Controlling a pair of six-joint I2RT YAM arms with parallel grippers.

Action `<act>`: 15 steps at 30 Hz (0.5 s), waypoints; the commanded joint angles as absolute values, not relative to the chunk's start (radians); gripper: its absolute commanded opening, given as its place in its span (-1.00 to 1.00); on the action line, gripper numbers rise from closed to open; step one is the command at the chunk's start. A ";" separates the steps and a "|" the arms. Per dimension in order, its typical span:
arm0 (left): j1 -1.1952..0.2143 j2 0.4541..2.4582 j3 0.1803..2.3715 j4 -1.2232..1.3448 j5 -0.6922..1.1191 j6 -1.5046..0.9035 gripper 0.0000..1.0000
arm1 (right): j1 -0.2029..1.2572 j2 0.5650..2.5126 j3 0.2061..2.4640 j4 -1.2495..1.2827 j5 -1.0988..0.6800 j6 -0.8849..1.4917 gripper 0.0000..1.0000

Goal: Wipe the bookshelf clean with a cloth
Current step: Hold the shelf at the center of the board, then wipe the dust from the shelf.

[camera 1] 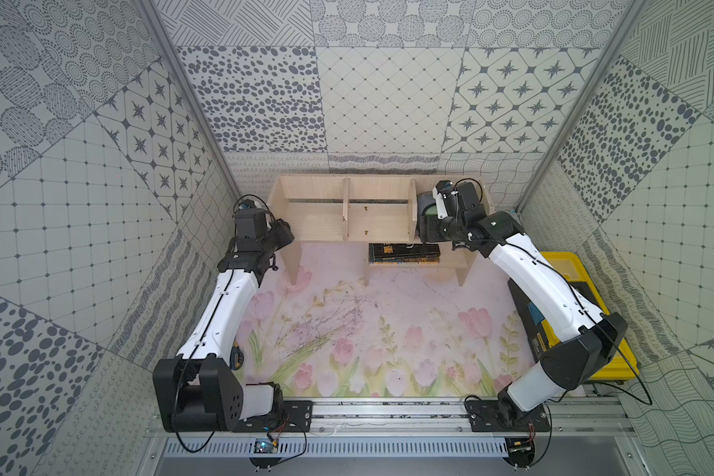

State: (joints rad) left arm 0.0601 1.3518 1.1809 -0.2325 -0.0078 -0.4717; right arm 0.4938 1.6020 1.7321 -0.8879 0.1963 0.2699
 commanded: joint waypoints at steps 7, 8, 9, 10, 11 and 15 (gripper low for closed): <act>0.058 1.359 1.178 -0.170 -0.013 -0.482 -0.68 | 0.477 1.584 1.841 -0.965 0.265 0.231 0.91; 0.057 1.358 1.178 -0.170 -0.016 -0.485 -0.73 | 0.474 1.589 1.854 -0.980 0.250 0.232 0.93; 0.057 1.358 1.175 -0.172 -0.019 -0.489 -0.80 | 0.476 1.588 1.867 -0.999 0.244 0.232 0.94; 0.055 1.354 1.174 -0.172 -0.022 -0.493 -0.86 | 0.477 1.580 1.869 -1.009 0.244 0.234 0.94; 0.053 1.354 1.174 -0.173 -0.025 -0.497 -0.90 | 0.477 1.560 1.864 -1.009 0.250 0.238 0.94; 0.048 1.349 1.174 -0.178 -0.035 -0.507 -1.00 | 0.479 1.506 1.836 -0.974 0.241 0.245 0.94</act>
